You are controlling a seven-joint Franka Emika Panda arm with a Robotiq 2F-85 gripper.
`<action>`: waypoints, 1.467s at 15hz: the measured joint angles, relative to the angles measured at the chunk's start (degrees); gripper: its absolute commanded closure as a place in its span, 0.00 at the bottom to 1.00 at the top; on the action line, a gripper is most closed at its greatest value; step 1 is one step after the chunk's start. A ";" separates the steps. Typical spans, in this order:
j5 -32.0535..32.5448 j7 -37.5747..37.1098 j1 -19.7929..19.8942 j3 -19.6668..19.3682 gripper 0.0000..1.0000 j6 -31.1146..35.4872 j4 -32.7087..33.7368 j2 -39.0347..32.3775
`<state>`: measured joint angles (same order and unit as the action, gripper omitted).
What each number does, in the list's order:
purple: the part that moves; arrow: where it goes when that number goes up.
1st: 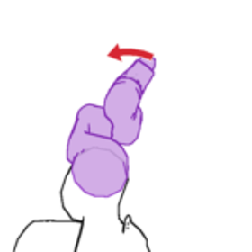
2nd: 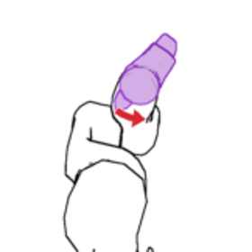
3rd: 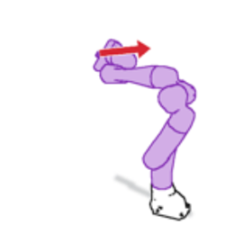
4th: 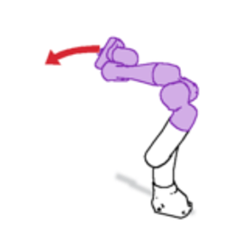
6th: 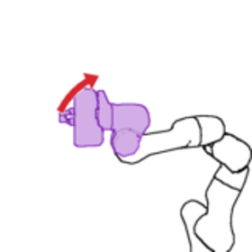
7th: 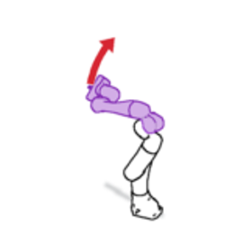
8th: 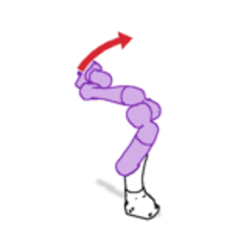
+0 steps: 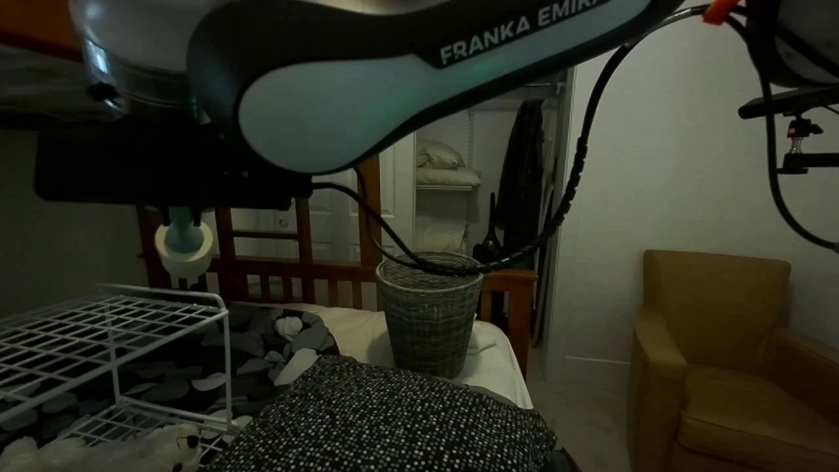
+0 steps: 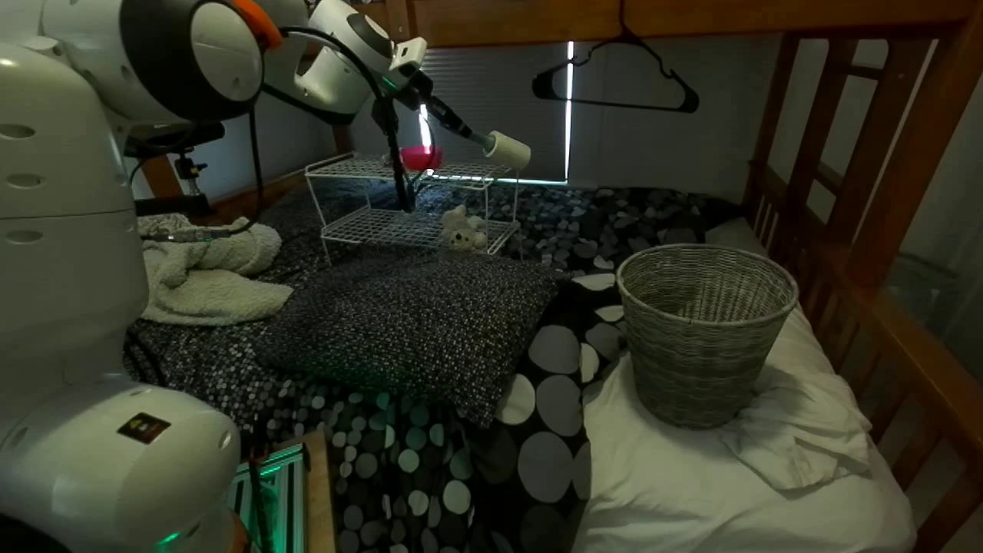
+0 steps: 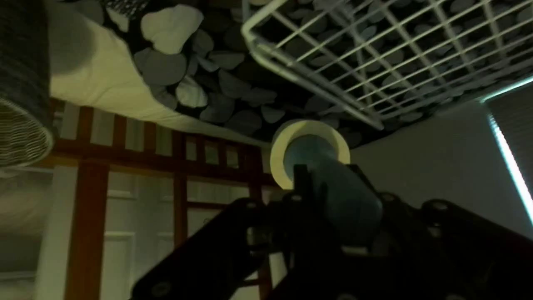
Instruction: Put the roller inside the trash can
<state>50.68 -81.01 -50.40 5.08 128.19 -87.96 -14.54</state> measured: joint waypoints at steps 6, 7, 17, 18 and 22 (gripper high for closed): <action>8.36 -9.77 0.51 3.77 0.93 -21.21 -1.88 2.35; 8.33 -11.49 0.79 4.44 0.93 -24.58 -3.03 2.76; 3.12 -28.74 5.65 8.60 0.94 -34.92 -19.93 11.54; 3.14 -28.74 6.10 9.10 0.94 -34.92 -19.94 11.54; 3.42 -28.23 10.75 10.44 0.94 -28.10 -24.21 14.05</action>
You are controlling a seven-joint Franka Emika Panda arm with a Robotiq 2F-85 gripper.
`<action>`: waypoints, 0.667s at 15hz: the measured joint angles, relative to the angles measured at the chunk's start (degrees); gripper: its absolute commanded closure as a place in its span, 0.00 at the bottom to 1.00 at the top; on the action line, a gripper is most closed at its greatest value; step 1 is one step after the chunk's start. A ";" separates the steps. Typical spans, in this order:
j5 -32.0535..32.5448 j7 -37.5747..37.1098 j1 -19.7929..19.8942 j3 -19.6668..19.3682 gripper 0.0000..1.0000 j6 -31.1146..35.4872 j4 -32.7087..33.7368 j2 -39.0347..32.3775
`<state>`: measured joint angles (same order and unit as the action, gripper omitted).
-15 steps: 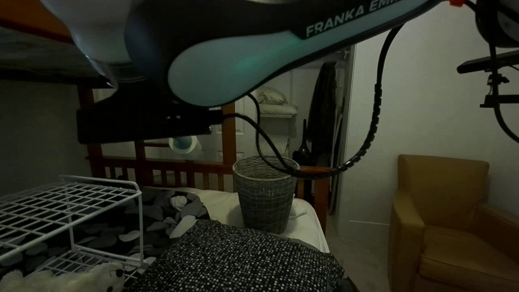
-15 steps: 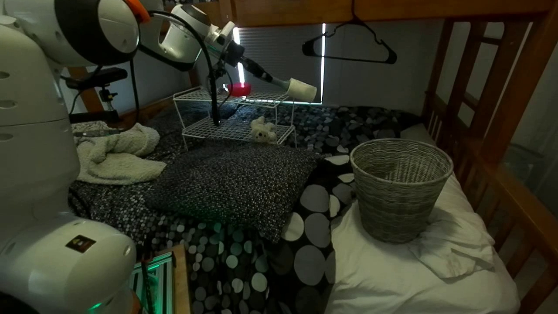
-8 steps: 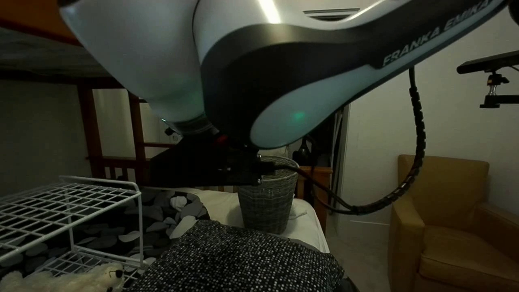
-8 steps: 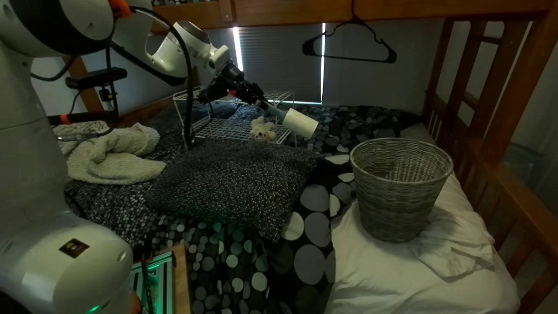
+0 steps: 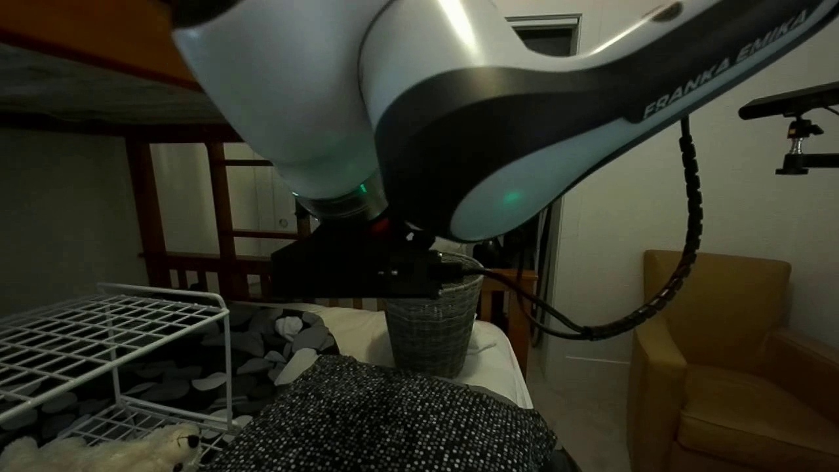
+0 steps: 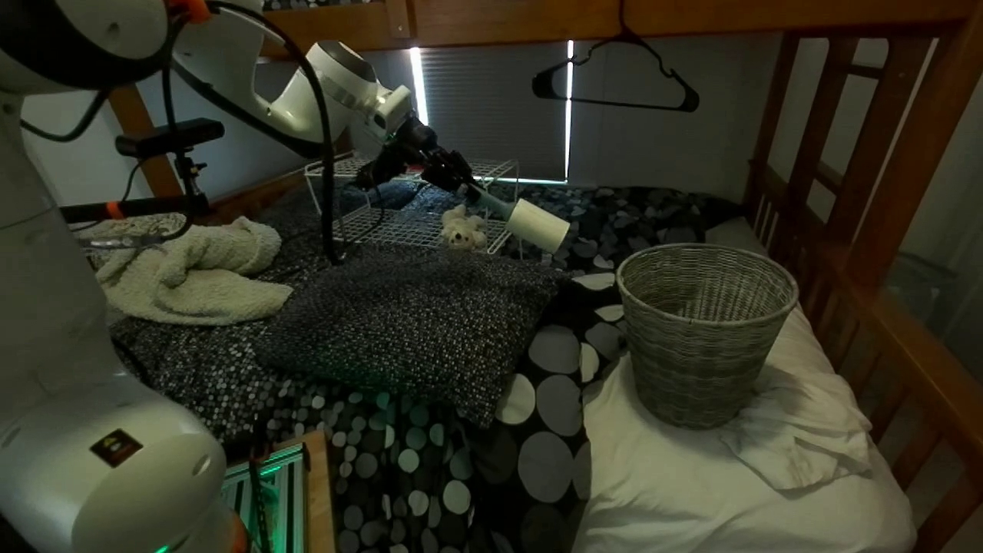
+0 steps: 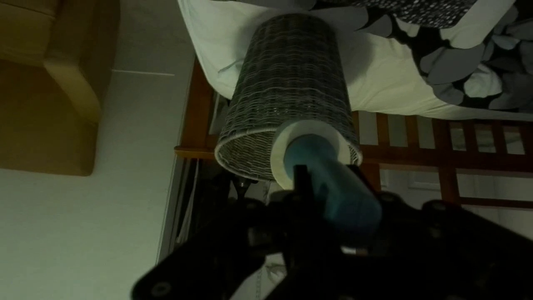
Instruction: Put the roller inside the trash can
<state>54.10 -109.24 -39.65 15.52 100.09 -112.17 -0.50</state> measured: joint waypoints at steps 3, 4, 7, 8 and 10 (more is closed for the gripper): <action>1.43 0.57 5.90 -0.28 0.94 13.32 -8.59 6.52; 2.40 1.44 8.15 -0.49 0.94 16.94 -11.66 9.02; 4.48 3.98 14.73 -1.39 0.94 23.96 -19.92 16.48; 4.61 4.56 16.72 -2.09 0.94 26.38 -22.37 18.75; 5.00 4.92 20.42 -4.21 0.94 33.63 -26.64 22.31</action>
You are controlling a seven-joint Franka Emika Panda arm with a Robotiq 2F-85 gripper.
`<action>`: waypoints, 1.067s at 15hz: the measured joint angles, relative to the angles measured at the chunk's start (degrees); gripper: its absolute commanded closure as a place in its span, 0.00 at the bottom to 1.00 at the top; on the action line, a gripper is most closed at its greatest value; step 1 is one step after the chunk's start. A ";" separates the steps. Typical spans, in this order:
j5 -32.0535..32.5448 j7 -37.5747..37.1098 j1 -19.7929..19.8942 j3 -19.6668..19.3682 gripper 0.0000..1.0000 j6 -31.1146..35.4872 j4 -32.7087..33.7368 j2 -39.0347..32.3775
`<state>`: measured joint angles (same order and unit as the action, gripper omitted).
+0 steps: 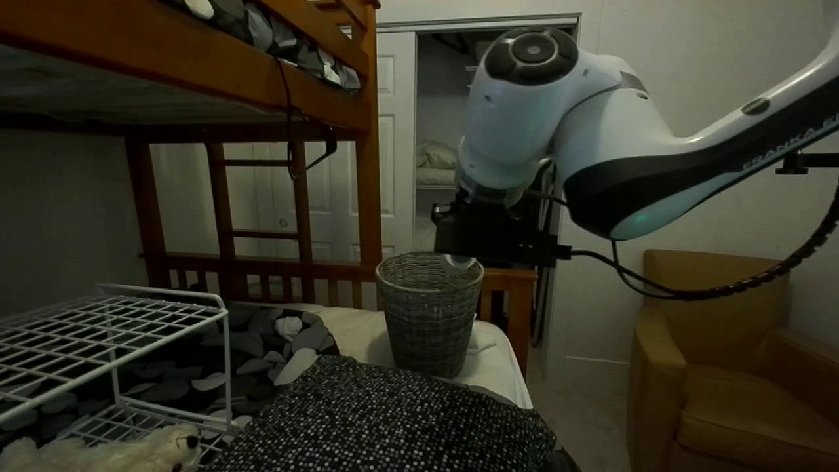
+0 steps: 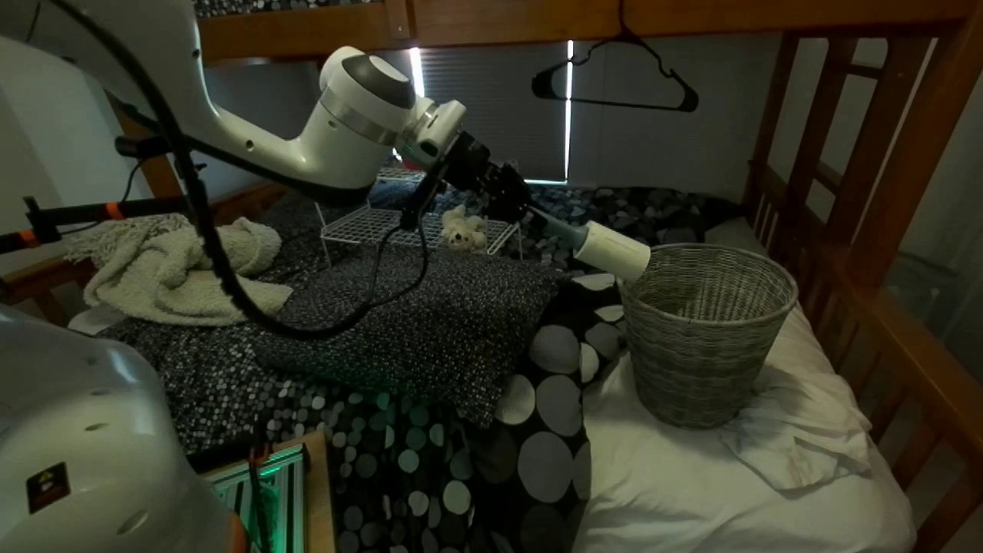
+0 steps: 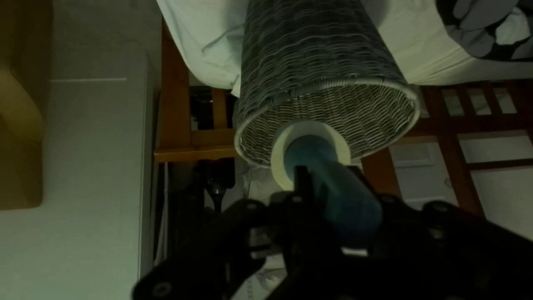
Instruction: Put the roller inside the trash can
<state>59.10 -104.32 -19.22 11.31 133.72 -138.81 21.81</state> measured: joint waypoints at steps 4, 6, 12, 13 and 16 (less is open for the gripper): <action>6.98 -0.23 4.15 -8.81 0.94 19.56 -4.81 2.58; 10.12 -0.02 6.54 -12.95 0.94 27.36 -5.51 2.51; 2.99 3.41 7.08 -22.69 0.94 40.00 -5.56 -4.16; 1.64 3.50 6.68 -23.53 0.94 42.45 -5.28 -5.82; -1.02 3.60 5.93 -24.80 0.94 47.25 -3.63 -9.52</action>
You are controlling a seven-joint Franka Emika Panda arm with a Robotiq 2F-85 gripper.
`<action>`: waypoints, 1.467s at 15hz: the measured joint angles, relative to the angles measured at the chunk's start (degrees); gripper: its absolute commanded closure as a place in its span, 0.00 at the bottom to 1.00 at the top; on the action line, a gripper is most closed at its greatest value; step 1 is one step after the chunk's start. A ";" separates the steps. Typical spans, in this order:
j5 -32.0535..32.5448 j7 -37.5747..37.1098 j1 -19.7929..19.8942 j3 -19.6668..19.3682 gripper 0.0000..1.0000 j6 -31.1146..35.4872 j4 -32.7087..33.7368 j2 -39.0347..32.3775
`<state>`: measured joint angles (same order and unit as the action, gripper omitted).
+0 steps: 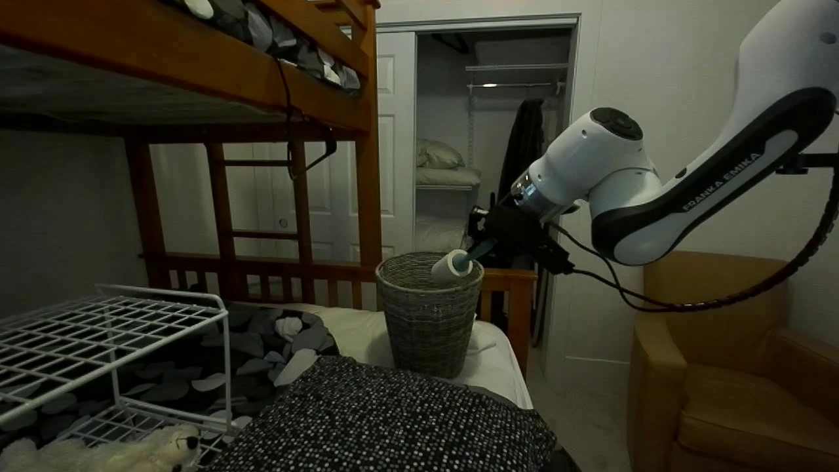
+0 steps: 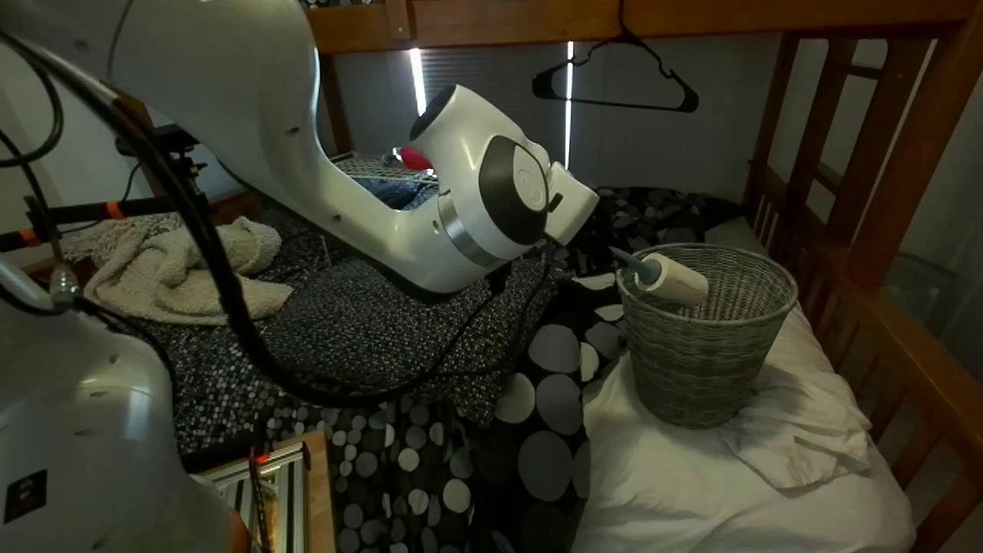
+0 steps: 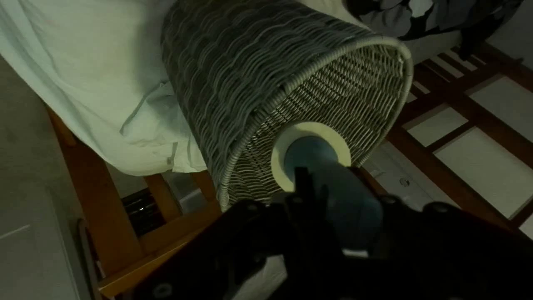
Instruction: Put the roller inside the trash can
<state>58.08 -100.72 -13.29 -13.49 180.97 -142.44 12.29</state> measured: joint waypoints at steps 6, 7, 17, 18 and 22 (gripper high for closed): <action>-16.87 5.26 -8.68 -6.07 0.49 4.32 0.45 -6.80; -18.80 5.77 -9.98 -6.83 0.44 5.49 0.46 -7.67; -22.12 12.77 -10.23 -5.68 0.00 5.85 1.62 -4.71; -20.78 13.54 -10.92 -4.51 0.00 5.74 0.94 -3.15; -17.02 14.49 -15.87 2.63 0.00 3.65 -1.04 3.63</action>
<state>41.07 -86.23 -29.17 -10.86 184.62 -143.48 15.92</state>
